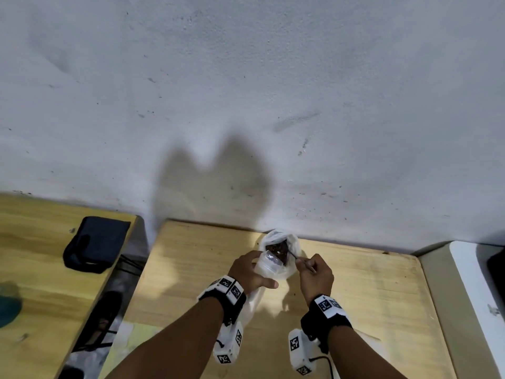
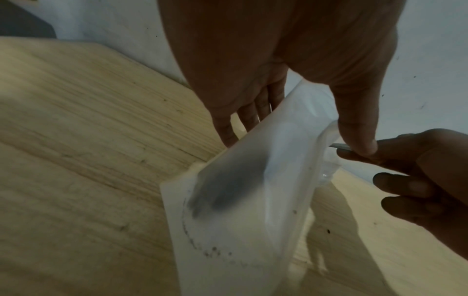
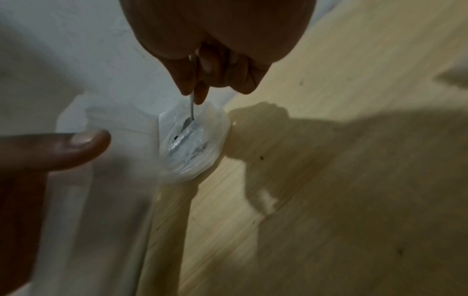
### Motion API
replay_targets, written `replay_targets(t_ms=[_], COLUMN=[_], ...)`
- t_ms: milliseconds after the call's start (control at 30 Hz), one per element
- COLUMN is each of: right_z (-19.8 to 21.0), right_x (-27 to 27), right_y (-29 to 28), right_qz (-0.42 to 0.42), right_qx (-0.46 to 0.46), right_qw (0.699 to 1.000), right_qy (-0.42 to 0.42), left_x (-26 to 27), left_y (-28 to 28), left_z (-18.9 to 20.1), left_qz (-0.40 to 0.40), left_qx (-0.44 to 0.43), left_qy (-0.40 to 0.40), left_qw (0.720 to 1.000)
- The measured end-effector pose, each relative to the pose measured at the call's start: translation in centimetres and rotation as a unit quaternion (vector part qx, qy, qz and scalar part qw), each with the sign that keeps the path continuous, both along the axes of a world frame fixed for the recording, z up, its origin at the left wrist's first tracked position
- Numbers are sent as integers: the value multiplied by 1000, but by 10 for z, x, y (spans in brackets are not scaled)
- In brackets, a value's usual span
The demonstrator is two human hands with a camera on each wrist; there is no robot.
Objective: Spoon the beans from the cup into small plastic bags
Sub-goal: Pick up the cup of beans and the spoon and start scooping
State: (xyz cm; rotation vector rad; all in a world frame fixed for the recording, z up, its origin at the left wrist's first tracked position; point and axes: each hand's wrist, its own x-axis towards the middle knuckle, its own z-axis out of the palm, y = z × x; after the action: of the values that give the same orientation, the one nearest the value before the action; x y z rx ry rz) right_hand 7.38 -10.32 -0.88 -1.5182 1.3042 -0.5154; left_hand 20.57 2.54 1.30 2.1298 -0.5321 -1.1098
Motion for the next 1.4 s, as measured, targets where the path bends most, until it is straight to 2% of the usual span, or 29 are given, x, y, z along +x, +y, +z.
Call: replay_targets(t_ms=[300, 500, 633, 800, 1000, 1400], right_z=[-1, 17, 31, 44, 47, 48], right_x=[-4, -16, -29, -46, -61, -61], right_y=[-1, -15, -21, -18, -5, 13], right_qz=[-43, -83, -77, -35, 7, 99], right_qx=[171, 182, 184, 176, 141, -18], right_qw=[984, 978, 974, 973, 978, 988], right_qy=[-3, -61, -105, -147, -153, -116], left_x=[-1, -6, -11, -16, -23, -27], left_y=[-1, 0, 5, 9, 8, 6], left_z=[-3, 1, 0, -4, -7, -8], left_qz=[-7, 6, 12, 9, -7, -9], left_qx=[-8, -16, -14, 0, 13, 33], left_qy=[4, -31, -63, -72, -86, -95], left_qw=[1000, 999, 998, 997, 996, 995])
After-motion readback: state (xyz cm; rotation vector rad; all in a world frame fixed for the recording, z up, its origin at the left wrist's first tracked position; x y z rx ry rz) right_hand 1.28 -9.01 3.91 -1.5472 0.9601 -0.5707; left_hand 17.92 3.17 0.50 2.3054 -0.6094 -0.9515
